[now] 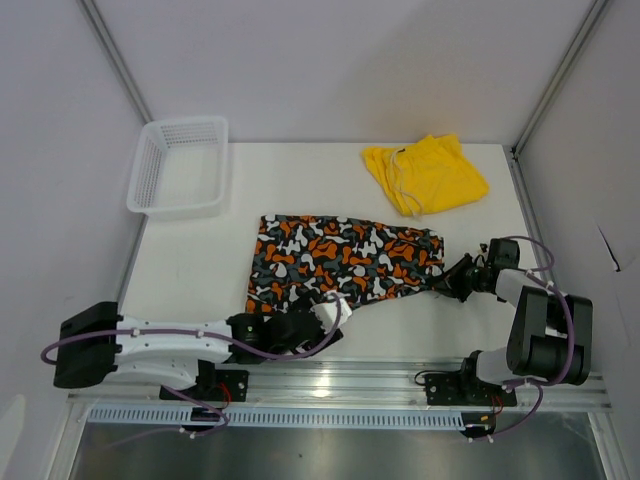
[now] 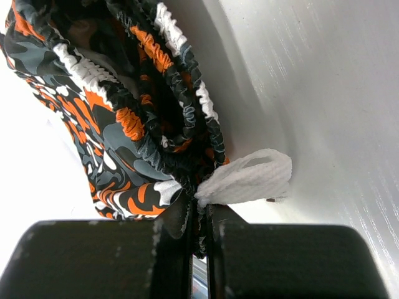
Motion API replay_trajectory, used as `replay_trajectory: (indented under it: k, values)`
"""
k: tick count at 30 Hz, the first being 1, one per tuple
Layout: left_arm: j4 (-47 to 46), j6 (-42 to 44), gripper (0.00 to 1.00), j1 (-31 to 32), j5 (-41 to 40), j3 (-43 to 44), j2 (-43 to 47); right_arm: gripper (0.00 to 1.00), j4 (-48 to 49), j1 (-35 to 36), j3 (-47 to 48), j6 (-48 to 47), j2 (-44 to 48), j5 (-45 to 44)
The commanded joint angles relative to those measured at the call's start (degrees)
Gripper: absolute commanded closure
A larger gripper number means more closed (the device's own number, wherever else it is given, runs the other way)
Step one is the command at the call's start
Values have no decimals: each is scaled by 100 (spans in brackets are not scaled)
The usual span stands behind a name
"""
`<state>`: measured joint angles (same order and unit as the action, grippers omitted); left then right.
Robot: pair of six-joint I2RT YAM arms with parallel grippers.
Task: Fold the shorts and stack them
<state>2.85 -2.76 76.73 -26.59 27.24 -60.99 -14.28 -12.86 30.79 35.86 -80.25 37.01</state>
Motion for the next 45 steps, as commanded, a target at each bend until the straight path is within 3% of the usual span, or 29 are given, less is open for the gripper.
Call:
replay_trajectory:
  k: [1,8,21,27,32,35,36,37,41,45]
  values:
    - [266,689,25,26,741,728,-526,100,40,-58,156,-167,-52,175]
    - [743,575,34,26,567,1081,-1318,100,92,-111,173,-219,-149,315]
    - [1349,470,36,-26,85,1573,-2169,100,-127,-217,208,-228,35,526]
    - [1683,329,50,-412,-4,1828,-2733,100,-154,-217,200,-228,53,561]
    - [1710,320,52,-554,-75,1846,-2769,100,-206,-243,208,-254,88,570]
    - [1754,373,74,-615,-22,1898,-2927,100,-285,-261,217,-272,123,561]
    - [1771,399,94,-624,83,1942,-2979,100,-303,-278,226,-290,132,544]
    - [1815,400,100,-624,118,2003,-3032,100,-338,-278,235,-290,158,544]
    - [1798,478,100,-572,347,2022,-2990,100,-522,-348,287,-334,220,474]
    - [1491,680,100,-108,269,1672,-2480,100,-891,-462,515,-413,150,315]
